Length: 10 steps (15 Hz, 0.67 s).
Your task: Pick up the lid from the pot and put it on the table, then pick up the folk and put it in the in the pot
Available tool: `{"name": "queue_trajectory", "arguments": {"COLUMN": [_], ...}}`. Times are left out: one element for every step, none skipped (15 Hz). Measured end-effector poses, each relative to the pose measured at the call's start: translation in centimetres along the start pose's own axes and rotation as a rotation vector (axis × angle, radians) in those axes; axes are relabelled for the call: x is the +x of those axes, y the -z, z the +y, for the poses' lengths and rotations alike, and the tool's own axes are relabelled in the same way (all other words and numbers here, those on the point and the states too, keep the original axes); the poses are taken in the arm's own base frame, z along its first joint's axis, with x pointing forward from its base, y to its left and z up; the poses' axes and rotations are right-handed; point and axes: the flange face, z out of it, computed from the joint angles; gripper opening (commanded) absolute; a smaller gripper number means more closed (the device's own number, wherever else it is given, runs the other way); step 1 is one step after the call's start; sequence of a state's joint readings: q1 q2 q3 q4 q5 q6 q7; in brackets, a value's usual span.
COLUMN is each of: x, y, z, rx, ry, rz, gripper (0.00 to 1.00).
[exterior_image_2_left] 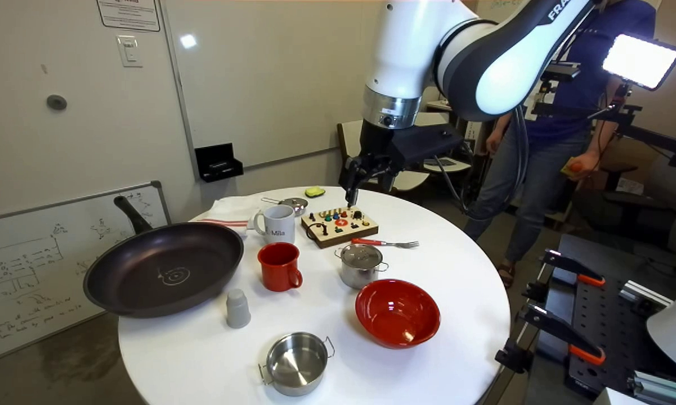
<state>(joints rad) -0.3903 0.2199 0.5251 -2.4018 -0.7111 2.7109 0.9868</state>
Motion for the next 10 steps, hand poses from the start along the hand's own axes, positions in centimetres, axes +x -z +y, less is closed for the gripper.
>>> {"name": "queue_trajectory", "arguments": {"x": [-0.2,-0.5,-0.7,-0.7,-0.7,-0.7,-0.6,-0.5,-0.3,-0.1], "y": [-0.4,-0.7,-1.1,-1.4,-1.7,-2.0,-2.3,-2.5,-2.8,-3.2], "z": [0.1,0.0,0.0,0.2,0.5,0.7,1.2,1.8,2.6,3.5], "rx": [0.003,0.014,0.026,0.039,0.055,0.07,0.083,0.092,0.096,0.098], "ry": [0.039,0.08,0.12,0.166,0.216,0.267,0.32,0.374,0.429,0.483], "rz": [-0.023,-0.049,-0.075,-0.092,-0.105,-0.117,-0.126,-0.13,-0.135,-0.145], "gripper": [1.0,1.0,1.0,1.0,1.0,1.0,1.0,1.0,1.0,1.0]}}
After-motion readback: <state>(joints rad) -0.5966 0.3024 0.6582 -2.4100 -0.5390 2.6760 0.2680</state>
